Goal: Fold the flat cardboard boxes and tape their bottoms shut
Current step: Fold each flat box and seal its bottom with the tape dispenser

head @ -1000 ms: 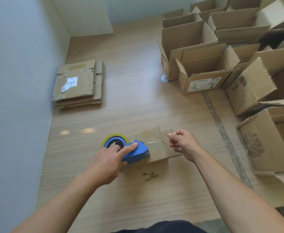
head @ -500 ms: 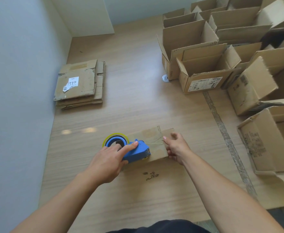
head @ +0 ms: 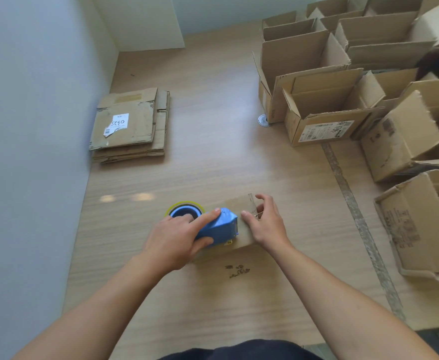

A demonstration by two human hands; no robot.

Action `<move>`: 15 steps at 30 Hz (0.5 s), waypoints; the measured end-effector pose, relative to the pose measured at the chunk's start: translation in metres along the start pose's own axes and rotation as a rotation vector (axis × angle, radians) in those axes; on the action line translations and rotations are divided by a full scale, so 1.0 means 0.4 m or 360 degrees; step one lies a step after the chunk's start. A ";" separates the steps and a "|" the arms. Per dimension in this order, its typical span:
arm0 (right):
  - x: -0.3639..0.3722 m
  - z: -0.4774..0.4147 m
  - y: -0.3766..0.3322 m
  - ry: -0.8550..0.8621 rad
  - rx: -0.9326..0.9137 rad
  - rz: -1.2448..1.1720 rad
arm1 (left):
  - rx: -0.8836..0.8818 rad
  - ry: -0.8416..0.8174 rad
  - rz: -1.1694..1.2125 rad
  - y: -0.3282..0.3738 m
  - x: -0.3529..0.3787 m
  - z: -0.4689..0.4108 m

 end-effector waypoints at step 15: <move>0.033 0.002 0.038 -0.0033 -0.0023 0.0199 | -0.0297 -0.0701 0.0275 -0.187 -0.092 -0.023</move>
Point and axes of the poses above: each hand's wrist, its own z-axis away from the middle knuckle, its own x-axis out of the palm, y = z × x, the point moved 3 cm from there along -z, towards the middle knuckle, and after that the axes turned 14 degrees about y, right-handed, at the moved point
